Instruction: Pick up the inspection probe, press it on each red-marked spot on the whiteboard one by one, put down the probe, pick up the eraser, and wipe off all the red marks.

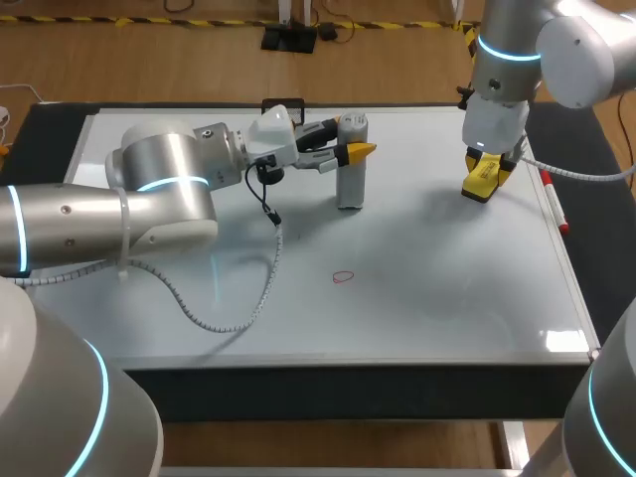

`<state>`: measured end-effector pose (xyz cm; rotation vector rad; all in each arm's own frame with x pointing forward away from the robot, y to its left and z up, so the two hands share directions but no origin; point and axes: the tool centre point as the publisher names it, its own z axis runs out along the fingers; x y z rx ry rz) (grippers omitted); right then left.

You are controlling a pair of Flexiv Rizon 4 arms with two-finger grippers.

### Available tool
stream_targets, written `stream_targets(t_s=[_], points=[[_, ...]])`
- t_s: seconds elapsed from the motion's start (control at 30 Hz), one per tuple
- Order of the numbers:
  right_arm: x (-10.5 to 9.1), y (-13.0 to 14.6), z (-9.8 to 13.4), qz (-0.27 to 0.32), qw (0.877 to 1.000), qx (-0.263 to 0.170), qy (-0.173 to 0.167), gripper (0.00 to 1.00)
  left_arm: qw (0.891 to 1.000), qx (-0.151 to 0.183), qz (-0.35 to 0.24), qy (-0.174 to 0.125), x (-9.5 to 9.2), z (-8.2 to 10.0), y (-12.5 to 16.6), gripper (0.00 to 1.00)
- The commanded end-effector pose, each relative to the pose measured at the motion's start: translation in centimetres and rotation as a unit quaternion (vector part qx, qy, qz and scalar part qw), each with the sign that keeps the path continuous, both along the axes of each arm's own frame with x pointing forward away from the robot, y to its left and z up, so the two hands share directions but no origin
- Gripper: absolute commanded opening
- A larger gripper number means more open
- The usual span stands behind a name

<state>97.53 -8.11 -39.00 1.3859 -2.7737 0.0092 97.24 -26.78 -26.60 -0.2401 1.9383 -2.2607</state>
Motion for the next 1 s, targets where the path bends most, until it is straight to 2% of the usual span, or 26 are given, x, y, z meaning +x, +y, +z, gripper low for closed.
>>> stream_targets(t_s=[0.03,0.4,1.0], points=[[0.1,0.0,0.0,0.001,1.000,-0.002,0.000,0.00,1.000,0.001,0.002,-0.002,-0.1,0.5,0.5,0.00],[0.1,0.0,0.0,0.001,1.000,-0.002,0.000,0.00,1.000,0.006,0.027,-0.009,-0.7,2.0,4.4,0.00],[0.1,0.0,0.0,0.001,1.000,-0.002,0.000,0.00,0.993,0.015,0.115,-0.025,-3.0,2.9,15.8,0.00]])
